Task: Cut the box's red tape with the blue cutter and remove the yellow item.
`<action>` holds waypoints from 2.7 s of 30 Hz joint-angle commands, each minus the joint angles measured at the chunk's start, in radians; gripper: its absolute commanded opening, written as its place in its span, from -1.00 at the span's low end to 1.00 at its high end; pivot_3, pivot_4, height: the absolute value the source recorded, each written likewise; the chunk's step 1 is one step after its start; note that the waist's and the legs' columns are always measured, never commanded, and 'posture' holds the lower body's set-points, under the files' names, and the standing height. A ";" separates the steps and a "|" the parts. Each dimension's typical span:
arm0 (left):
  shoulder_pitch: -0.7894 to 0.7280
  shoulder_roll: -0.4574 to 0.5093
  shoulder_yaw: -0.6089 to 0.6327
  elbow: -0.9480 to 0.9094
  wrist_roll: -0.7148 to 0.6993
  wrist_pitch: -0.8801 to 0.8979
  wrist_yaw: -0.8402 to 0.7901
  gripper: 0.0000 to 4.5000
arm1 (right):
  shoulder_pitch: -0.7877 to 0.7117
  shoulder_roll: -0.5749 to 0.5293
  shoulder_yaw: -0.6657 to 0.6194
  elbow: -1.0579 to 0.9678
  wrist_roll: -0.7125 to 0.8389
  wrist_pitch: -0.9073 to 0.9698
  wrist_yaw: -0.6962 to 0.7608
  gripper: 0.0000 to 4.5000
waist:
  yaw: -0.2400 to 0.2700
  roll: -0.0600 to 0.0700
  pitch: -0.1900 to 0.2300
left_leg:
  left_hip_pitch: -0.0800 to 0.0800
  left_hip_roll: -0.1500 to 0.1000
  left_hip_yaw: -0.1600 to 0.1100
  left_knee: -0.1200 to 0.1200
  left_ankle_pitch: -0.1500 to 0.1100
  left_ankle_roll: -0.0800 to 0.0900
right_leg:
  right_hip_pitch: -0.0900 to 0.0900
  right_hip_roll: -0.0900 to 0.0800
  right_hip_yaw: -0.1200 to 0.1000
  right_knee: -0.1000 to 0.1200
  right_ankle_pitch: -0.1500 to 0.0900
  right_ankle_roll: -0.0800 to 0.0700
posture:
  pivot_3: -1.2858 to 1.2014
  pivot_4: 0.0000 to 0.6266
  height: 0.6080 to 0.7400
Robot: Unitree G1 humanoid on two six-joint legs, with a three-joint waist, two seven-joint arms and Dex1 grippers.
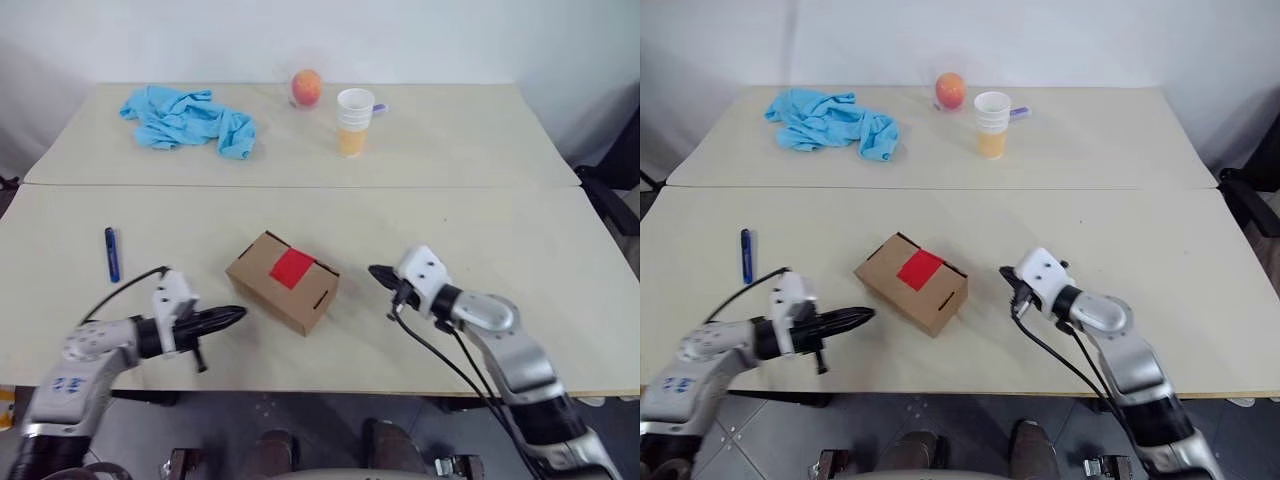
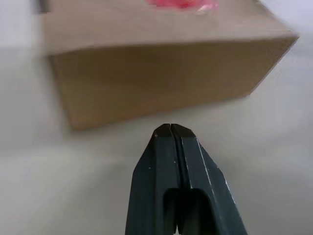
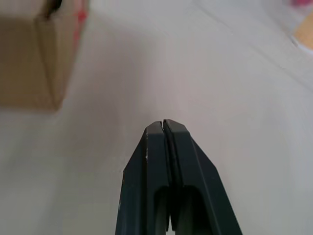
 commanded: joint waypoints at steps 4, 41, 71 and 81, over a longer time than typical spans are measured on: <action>-0.121 -0.090 -0.124 0.015 0.060 0.018 0.061 -1.00 | -0.122 0.062 0.049 0.237 0.010 -0.171 0.121 -0.98 | -0.006 0.000 0.000 | 0.000 -0.001 0.000 0.001 0.000 0.000 | 0.000 0.000 0.000 0.002 0.000 0.000 | 0.03 -0.52 1.00; -0.139 -0.267 -0.315 -0.013 0.158 -0.006 0.105 -1.00 | -0.041 -0.243 -0.166 0.397 0.121 -0.306 0.463 -0.98 | 0.000 0.000 0.000 | -0.002 0.000 0.002 0.011 0.000 0.000 | 0.001 0.000 0.001 0.002 0.001 0.002 | 0.03 -0.52 1.00; 0.427 -0.194 0.920 0.173 -0.186 -0.217 0.392 0.99 | 0.126 -0.169 -0.417 -0.199 0.666 -0.095 0.572 1.00 | 0.027 -0.002 0.002 | -0.001 0.007 0.001 0.010 -0.008 0.001 | 0.002 -0.001 0.001 -0.007 0.001 0.001 | 0.03 -0.52 1.00; 0.084 -0.122 0.636 0.028 -0.107 0.141 0.782 0.99 | 0.079 -0.195 -0.412 -0.278 0.750 0.027 0.500 1.00 | 0.018 -0.002 0.002 | -0.001 0.007 0.001 0.010 -0.007 0.001 | 0.001 0.000 0.002 -0.004 0.001 0.001 | 0.03 -0.52 1.00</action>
